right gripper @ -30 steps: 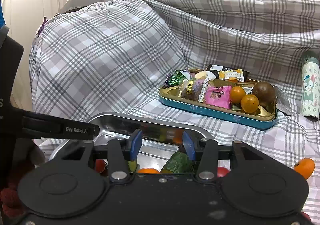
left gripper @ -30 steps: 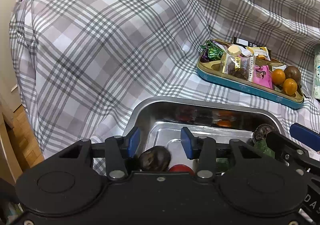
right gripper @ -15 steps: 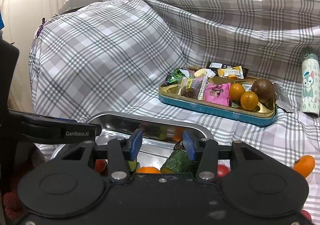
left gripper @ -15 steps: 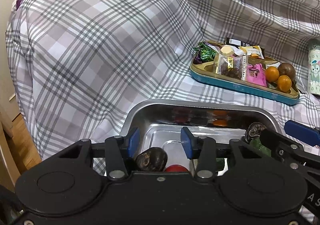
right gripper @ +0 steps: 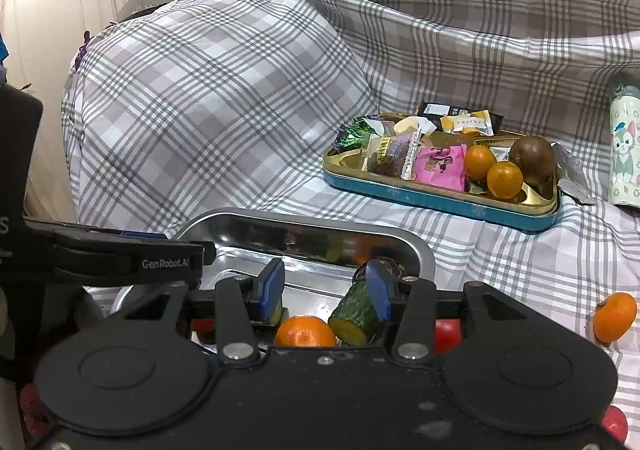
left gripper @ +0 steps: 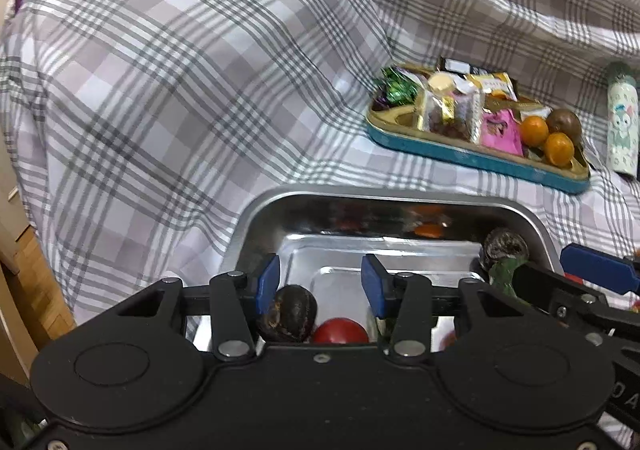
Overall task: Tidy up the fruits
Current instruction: 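Move both tools away from the tray toward the red radishes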
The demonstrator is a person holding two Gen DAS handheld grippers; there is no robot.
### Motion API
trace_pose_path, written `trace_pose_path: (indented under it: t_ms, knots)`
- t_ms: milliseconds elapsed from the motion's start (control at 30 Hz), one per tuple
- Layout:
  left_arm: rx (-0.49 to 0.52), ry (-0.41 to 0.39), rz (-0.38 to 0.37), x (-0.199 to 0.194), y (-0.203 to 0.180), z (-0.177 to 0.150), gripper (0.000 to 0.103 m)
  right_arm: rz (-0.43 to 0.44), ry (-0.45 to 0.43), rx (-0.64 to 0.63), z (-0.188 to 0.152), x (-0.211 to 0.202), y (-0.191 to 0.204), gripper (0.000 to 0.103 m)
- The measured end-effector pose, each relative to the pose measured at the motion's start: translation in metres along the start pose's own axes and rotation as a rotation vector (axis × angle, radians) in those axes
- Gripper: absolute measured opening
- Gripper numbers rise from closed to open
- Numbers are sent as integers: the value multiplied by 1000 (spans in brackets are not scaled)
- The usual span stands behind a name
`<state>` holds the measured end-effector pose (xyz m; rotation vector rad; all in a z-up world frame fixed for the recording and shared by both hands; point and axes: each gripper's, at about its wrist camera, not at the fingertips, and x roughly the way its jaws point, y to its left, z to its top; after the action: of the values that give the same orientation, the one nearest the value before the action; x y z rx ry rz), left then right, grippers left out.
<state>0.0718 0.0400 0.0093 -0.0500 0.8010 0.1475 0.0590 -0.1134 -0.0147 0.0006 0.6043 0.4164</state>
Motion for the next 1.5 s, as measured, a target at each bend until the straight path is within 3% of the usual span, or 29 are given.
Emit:
trace_pose_path:
  t_ms: [367,633,1033,1333,1500]
  knots:
    - [22,30,-26,2,-6,0,52,-17,86,82,2,-9,-26,47]
    - [46,25,-32,2,-9,0,52,-144,61,180,13,-29,-78,47]
    - [141,36,-28,-1,-26,-3,52,-354,146,422,8,-53,-186,48]
    - [247,-4,-186,-45,-90,-20,52,-385,171,484,1,-64,-216,48]
    - [300,-4,-319,-65,-135,-32,52,-389,176,493,0,-66,-221,48]
